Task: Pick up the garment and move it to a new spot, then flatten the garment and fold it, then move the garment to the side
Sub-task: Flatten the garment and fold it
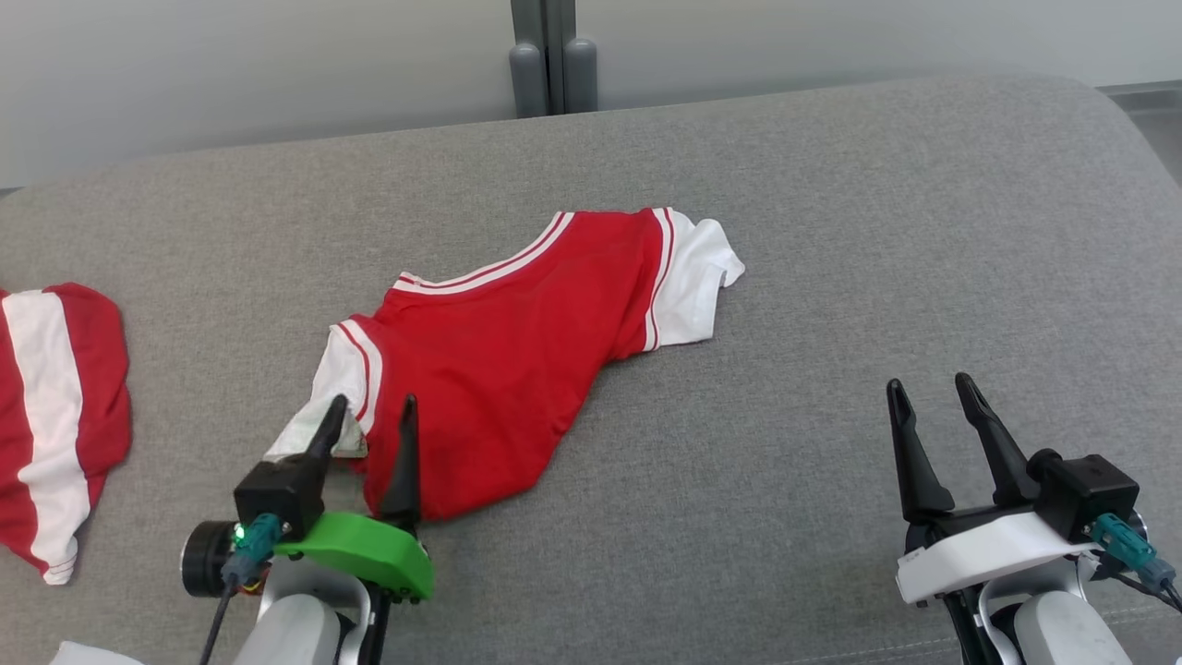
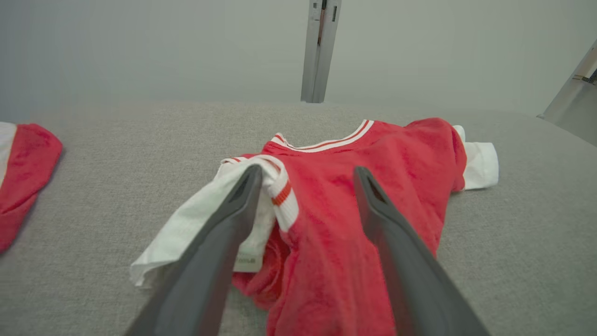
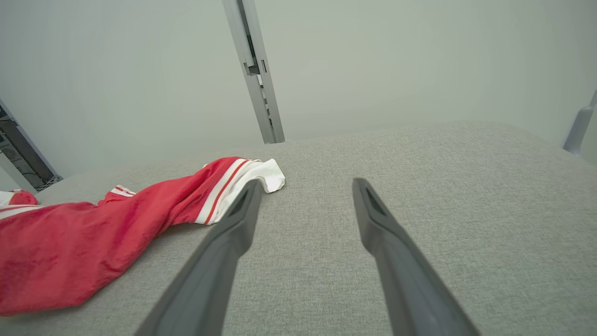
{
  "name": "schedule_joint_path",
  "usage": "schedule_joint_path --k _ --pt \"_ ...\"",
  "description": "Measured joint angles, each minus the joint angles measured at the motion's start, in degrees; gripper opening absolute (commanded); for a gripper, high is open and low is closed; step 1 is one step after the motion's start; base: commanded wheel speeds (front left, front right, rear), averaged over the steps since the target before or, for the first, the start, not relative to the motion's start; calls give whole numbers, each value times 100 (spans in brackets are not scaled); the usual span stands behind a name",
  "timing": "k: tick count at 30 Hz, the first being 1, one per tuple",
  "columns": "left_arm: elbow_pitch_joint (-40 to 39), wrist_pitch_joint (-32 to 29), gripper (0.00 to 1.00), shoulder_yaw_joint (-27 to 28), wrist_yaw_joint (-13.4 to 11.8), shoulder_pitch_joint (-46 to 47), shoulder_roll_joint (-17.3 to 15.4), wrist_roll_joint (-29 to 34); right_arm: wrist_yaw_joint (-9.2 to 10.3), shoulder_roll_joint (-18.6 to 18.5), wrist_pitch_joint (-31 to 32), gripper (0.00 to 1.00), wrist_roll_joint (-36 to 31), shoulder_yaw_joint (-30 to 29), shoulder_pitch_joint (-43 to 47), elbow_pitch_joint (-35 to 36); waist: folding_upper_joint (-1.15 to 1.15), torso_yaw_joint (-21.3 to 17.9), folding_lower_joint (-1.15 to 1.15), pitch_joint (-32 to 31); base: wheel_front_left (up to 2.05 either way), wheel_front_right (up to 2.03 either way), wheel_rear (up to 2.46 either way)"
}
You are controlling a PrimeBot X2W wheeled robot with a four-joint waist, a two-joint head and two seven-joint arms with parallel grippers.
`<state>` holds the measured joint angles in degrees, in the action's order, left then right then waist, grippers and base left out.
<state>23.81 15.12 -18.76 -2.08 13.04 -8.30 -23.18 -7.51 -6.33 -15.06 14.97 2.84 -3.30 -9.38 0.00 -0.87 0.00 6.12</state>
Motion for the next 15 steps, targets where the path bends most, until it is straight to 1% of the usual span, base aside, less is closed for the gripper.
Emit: schedule_joint_path --k 4,8,11,15 --pt "-270 0 100 431 -25 -131 -55 176 -1 5 0 100 0 2 9 -14 0 -60 0 -23 0 0 0" --pt "-348 0 100 854 -52 -193 -255 229 0 7 0 100 0 -5 9 -18 0 -137 0 -28 0 0 0" --pt "-240 0 100 1066 -26 -177 -396 265 -1 -9 0 100 1 -25 15 -32 0 -187 0 -12 0 0 0" --pt "174 0 100 1143 30 -66 -530 260 -1 -30 0 100 13 14 13 -49 0 -245 0 38 0 0 0"
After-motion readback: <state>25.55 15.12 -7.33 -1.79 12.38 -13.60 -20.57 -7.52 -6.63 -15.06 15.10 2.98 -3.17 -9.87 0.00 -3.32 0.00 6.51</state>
